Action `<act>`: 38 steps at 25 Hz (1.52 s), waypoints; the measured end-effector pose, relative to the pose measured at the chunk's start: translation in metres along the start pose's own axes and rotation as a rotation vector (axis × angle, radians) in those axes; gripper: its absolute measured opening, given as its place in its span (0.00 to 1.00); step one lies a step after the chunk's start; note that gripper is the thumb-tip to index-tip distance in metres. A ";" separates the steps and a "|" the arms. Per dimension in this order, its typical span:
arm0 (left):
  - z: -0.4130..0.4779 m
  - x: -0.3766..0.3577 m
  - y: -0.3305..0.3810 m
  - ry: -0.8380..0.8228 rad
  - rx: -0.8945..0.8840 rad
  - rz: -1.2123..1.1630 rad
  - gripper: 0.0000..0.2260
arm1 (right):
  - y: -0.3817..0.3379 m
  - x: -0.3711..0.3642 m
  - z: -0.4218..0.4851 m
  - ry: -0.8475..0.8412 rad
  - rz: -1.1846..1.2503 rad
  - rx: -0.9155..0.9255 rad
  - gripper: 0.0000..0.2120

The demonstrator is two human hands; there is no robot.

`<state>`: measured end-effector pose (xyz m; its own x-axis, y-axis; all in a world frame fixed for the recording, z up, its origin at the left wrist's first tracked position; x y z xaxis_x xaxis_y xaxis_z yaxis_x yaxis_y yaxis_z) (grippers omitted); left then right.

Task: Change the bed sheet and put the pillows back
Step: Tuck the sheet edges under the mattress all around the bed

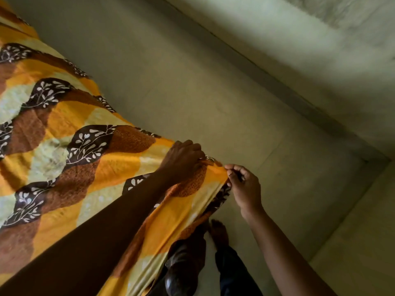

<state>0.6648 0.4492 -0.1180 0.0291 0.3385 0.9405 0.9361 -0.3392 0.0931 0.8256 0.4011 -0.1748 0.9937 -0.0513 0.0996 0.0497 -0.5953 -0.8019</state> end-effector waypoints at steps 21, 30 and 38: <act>-0.309 -0.018 -0.014 0.187 0.849 -0.664 0.09 | -0.044 -0.184 -0.180 -1.180 -0.910 0.437 0.11; -0.375 -0.075 0.002 0.223 0.863 -0.628 0.17 | 0.030 -0.215 -0.255 -1.234 -1.442 0.732 0.13; -0.387 -0.083 0.014 0.308 0.861 -0.437 0.09 | 0.032 -0.193 -0.262 -1.017 -1.304 1.009 0.09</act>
<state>0.5398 0.0770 -0.0683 -0.3545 -0.0007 0.9351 0.7812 0.5494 0.2966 0.6094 0.1820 -0.0656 -0.0381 0.6057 0.7948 0.3532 0.7522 -0.5563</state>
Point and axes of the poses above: each hand's wrist, its own z-axis towards the middle knuckle, its own x-axis out of the back of the hand, y = z × x, the point moved 9 cm from there along z, towards the middle knuckle, and after that the axes turned 10 degrees about z, right-handed, at the moved point
